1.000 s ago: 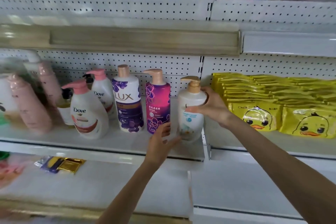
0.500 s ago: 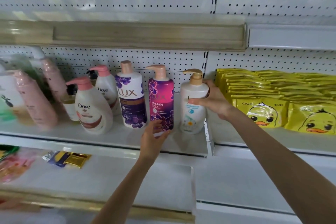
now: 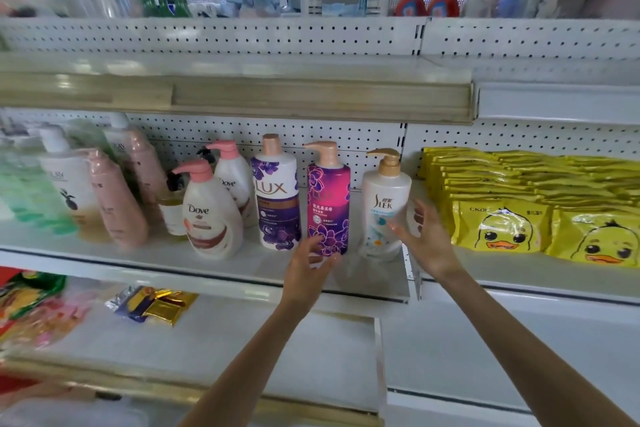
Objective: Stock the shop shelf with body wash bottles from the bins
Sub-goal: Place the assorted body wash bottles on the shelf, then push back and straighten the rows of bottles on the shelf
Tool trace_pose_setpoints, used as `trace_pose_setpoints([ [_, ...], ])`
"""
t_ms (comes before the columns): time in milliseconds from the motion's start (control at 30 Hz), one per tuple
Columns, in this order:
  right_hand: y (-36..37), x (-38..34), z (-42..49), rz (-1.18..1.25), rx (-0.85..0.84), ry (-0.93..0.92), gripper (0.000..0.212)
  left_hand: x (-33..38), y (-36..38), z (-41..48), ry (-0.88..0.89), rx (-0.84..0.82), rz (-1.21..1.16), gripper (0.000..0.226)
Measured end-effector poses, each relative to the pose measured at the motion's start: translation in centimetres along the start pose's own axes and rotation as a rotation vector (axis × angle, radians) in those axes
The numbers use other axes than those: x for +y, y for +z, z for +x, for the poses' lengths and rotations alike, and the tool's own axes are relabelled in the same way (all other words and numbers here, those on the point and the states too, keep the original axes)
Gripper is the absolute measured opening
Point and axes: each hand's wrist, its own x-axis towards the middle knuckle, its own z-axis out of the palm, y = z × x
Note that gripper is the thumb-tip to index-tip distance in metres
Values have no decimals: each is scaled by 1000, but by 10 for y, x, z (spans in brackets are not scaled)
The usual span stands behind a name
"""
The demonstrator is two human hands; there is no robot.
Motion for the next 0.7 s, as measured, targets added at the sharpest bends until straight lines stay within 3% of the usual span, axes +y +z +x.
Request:
trace_pose_setpoints([
  [300,16,-45,-87,-233,17,-120,70,17,-57,-32,112,-129,79,48],
  [700,169,-163,-171,-371,-260,-335,75,-16,-288,-94,90,3,249,50],
])
